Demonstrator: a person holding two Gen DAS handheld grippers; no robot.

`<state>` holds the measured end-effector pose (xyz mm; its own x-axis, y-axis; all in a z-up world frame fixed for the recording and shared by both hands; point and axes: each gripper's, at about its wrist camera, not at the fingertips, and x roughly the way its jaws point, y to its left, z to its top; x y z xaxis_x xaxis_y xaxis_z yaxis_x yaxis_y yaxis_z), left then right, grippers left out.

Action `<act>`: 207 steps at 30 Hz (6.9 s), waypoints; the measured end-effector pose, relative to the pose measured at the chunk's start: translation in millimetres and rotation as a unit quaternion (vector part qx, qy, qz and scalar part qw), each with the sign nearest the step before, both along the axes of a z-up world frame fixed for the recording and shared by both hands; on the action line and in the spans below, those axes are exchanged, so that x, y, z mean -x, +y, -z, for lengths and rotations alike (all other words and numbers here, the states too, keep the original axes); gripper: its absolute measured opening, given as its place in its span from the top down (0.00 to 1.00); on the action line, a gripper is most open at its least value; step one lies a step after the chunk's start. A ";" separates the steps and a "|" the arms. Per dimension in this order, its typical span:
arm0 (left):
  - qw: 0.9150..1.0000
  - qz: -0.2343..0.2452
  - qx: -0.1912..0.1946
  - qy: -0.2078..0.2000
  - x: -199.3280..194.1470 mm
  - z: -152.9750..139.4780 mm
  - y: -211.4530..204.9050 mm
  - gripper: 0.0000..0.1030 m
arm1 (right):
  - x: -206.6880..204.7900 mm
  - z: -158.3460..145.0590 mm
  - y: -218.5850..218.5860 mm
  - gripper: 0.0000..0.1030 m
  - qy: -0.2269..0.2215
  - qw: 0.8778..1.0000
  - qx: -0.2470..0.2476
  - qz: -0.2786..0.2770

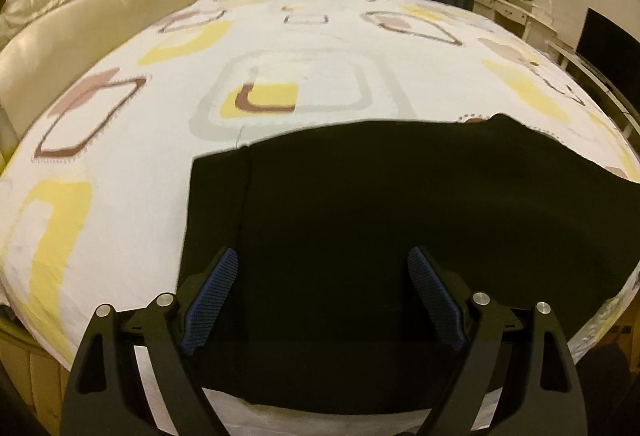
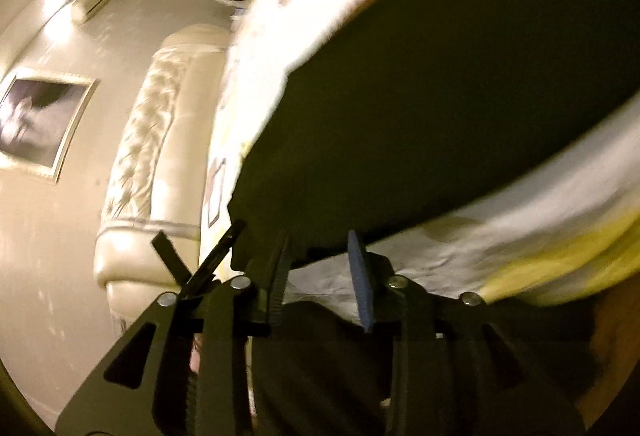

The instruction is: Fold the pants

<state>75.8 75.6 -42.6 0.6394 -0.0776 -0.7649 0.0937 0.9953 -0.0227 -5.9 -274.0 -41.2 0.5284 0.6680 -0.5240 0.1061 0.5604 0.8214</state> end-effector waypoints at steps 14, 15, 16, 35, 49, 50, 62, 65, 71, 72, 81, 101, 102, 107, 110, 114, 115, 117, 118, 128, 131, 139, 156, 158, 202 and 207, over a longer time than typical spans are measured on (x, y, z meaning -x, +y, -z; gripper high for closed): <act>0.999 -0.031 0.020 -0.022 -1.2 -13.1 -4.6 0.16 | 49.9 -57.7 -372.1 0.49 -0.060 0.965 0.114 0.228; 0.999 -0.027 0.014 -0.020 -1.5 -12.0 -8.0 0.16 | 50.4 -52.8 -390.6 0.49 -0.048 0.962 0.116 0.242; 1.000 -0.023 0.006 -0.020 -2.5 -10.6 -12.1 0.16 | 49.6 -44.8 -409.8 0.49 -0.031 0.960 0.118 0.251; 0.999 -0.030 -0.015 0.003 -5.8 2.6 -17.7 0.16 | -10.0 9.5 -420.8 0.66 0.053 0.979 0.149 0.125; 1.000 -0.023 -0.018 0.006 -3.7 -0.5 -23.6 0.16 | -2.3 -75.2 -372.0 0.84 0.004 0.971 0.190 0.142; 1.000 -0.021 -0.018 0.009 -4.1 0.3 -24.3 0.16 | -1.9 -84.1 -366.9 0.84 -0.003 0.971 0.192 0.140; 0.999 -0.018 -0.027 0.002 -4.3 -7.5 -29.6 0.16 | -18.1 -203.9 -250.3 0.84 -0.093 0.968 0.224 0.061; 1.000 -0.024 -0.020 0.000 -5.7 -11.8 -27.1 0.16 | -24.8 -217.6 -211.7 0.84 -0.110 0.968 0.224 0.035; 0.999 -0.037 -0.009 -0.001 -8.3 -15.3 -20.4 0.16 | -45.9 -213.6 -124.1 0.84 -0.134 0.967 0.213 -0.020; 0.999 -0.038 -0.009 -0.001 -8.0 -15.5 -19.9 0.16 | -50.3 -210.0 -110.7 0.84 -0.137 0.966 0.219 -0.029; 0.999 -0.051 0.001 -0.005 -8.0 -19.8 -13.7 0.16 | -93.8 -134.1 0.4 0.84 -0.095 0.957 0.261 -0.084; 0.999 -0.048 -0.006 -0.012 -7.9 -19.3 -19.1 0.16 | -120.7 -7.8 79.6 0.79 -0.001 0.951 0.289 -0.108; 0.999 -0.048 -0.006 -0.011 -8.1 -18.9 -19.5 0.16 | -120.9 -6.3 79.5 0.73 0.001 0.954 0.280 -0.107; 0.999 -0.045 -0.010 -0.010 -7.5 -16.6 -21.4 0.16 | -116.4 -4.0 83.5 0.60 0.000 0.967 0.232 -0.107; 0.999 -0.044 -0.013 -0.008 -7.7 -15.1 -22.4 0.16 | -111.9 -3.7 94.4 0.60 -0.009 0.970 0.210 -0.122; 0.999 -0.043 -0.013 -0.007 -6.9 -14.3 -23.3 0.16 | -110.2 5.1 101.9 0.57 -0.006 0.974 0.185 -0.133; 0.999 -0.042 -0.014 -0.008 -6.9 -14.4 -23.6 0.16 | -111.1 7.6 100.9 0.57 -0.005 0.975 0.178 -0.132; 0.999 -0.042 -0.013 -0.008 -7.3 -14.3 -24.0 0.16 | -111.8 13.4 96.2 0.57 -0.003 0.980 0.156 -0.124; 0.999 -0.041 -0.012 -0.007 -7.1 -14.2 -24.2 0.16 | -111.5 12.9 93.0 0.58 -0.005 0.982 0.144 -0.122; 0.999 -0.041 -0.005 -0.008 -6.5 -14.7 -27.0 0.16 | -85.1 -82.8 -62.4 0.49 -0.113 0.987 0.112 -0.004; 0.999 -0.040 -0.004 -0.008 -6.9 -15.4 -27.9 0.16 | -88.4 -65.8 -135.3 0.47 -0.068 0.989 0.118 0.064; 0.999 -0.036 -0.009 -0.007 -4.6 -15.9 -32.5 0.16 | -117.4 18.5 -176.0 0.67 0.019 0.997 0.026 0.072; 1.000 -0.028 -0.010 -0.010 -4.9 -13.7 -36.5 0.16 | -67.5 34.5 -185.1 0.62 0.003 0.996 -0.046 0.083; 0.999 -0.030 -0.007 -0.009 -5.2 -14.2 -36.3 0.16 | -46.5 35.4 -185.6 0.61 0.002 0.996 -0.052 0.074; 0.984 -0.093 0.141 0.053 -7.5 -1.7 108.5 0.16 | -92.0 7.8 83.4 0.50 -0.021 0.989 0.056 -0.132; 0.974 -0.071 0.200 0.080 -14.8 13.4 131.4 0.17 | -82.6 -6.7 77.6 0.50 -0.034 0.991 0.026 -0.129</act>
